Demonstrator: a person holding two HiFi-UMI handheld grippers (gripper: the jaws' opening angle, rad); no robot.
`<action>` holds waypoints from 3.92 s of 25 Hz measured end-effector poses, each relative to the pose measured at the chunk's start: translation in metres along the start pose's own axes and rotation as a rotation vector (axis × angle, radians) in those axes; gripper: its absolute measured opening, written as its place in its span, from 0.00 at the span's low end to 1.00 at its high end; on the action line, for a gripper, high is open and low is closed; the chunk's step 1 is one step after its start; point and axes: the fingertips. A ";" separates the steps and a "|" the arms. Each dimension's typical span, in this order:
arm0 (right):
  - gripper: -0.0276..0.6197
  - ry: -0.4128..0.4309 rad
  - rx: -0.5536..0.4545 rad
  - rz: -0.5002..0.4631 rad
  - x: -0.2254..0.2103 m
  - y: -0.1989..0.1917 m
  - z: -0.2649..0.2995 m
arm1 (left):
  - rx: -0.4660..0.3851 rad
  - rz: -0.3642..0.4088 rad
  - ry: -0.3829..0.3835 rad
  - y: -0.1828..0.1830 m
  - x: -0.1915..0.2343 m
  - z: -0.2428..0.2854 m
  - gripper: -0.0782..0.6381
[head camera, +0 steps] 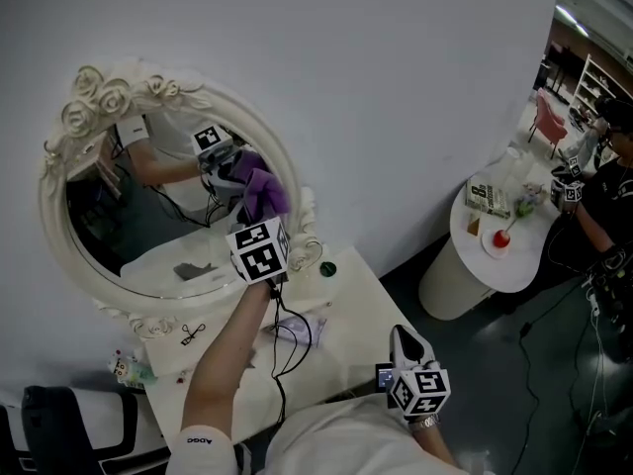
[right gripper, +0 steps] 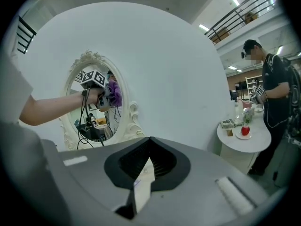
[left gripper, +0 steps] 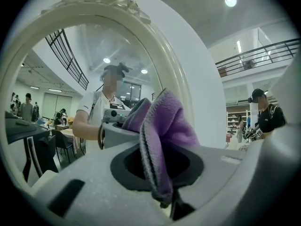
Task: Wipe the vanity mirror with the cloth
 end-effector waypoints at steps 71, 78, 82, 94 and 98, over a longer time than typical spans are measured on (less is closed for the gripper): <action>0.05 0.288 0.110 -0.124 0.101 -0.017 0.056 | 0.020 -0.020 0.176 -0.079 0.109 -0.089 0.19; 0.05 0.125 0.091 -0.078 0.037 -0.017 0.035 | 0.061 0.021 0.088 -0.102 0.042 -0.021 0.19; 0.05 0.043 0.084 -0.053 0.007 -0.018 0.021 | 0.065 0.018 0.086 -0.106 0.024 0.003 0.19; 0.05 0.018 0.090 -0.050 0.002 -0.022 0.010 | 0.075 -0.004 0.127 -0.104 0.040 0.010 0.19; 0.05 0.079 0.106 -0.075 0.023 -0.025 0.019 | 0.074 -0.002 0.169 -0.106 0.067 -0.006 0.19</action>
Point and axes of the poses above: the fingertips, and each gripper's own axes: z forward along the fingers, x to its left, y out of its top, and after that the axes turned 10 degrees about x, right-handed
